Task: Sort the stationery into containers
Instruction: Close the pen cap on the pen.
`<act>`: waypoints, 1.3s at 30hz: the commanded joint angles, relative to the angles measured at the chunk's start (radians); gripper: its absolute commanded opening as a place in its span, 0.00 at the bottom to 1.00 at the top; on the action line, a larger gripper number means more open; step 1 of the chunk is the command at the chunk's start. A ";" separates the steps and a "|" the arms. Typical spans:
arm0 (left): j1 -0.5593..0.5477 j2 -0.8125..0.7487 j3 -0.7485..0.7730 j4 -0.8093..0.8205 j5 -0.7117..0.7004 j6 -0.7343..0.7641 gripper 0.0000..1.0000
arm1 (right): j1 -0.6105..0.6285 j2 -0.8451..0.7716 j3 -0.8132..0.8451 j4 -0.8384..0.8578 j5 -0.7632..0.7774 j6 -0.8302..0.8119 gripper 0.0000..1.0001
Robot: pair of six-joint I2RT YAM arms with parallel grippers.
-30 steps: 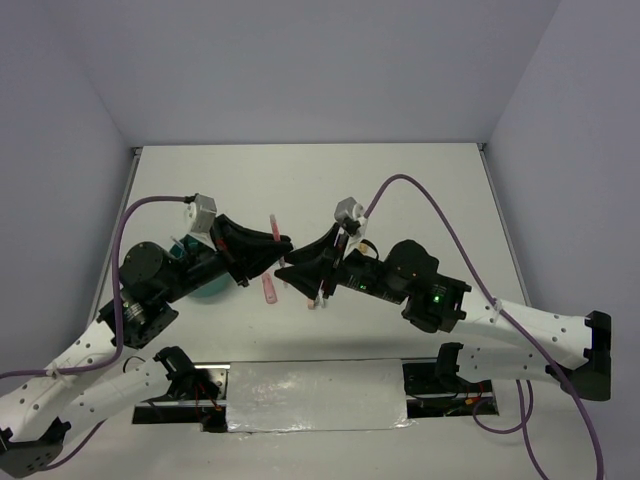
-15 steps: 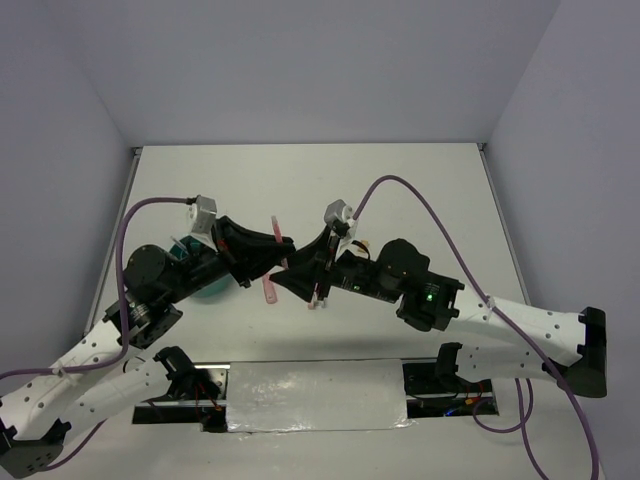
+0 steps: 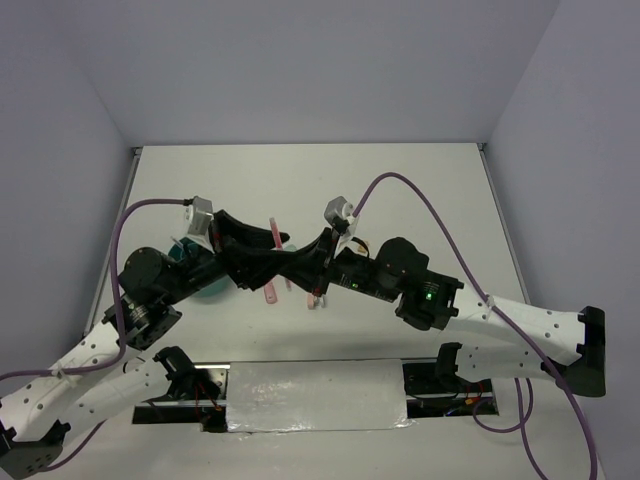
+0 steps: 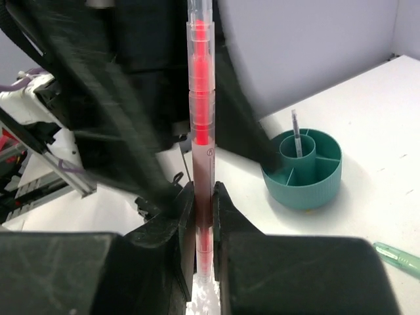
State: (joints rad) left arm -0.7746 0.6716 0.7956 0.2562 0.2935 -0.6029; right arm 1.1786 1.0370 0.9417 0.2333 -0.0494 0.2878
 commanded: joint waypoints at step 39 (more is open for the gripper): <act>0.005 0.138 0.252 -0.126 -0.063 0.095 0.14 | 0.010 -0.072 0.003 -0.069 0.071 0.017 0.00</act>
State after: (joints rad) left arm -0.7746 0.7979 1.0409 0.1047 0.2070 -0.5076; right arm 1.1801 0.9791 0.9207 0.1463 0.0048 0.3191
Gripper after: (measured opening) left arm 0.203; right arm 0.171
